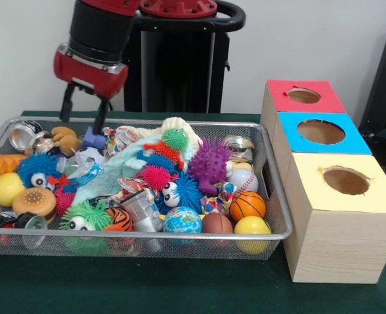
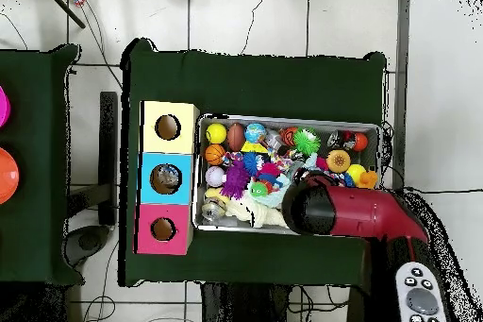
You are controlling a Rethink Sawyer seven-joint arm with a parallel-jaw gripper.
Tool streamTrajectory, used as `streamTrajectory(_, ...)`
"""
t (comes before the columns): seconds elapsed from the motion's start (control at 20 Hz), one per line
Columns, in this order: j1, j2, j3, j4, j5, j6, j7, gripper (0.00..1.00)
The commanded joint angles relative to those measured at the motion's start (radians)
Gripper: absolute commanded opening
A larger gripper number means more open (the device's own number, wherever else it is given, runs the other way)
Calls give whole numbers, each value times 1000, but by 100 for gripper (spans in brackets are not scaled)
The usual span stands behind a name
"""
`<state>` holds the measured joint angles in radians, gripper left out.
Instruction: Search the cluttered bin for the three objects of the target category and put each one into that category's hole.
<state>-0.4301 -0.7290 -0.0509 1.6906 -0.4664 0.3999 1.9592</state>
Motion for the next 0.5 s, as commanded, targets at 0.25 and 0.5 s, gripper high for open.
streamTrajectory(0.25, -126, 69, 199, -9, 30, -147, 36, 100)
streamTrajectory(0.5, -172, 81, 249, 58, 193, -134, 175, 100)
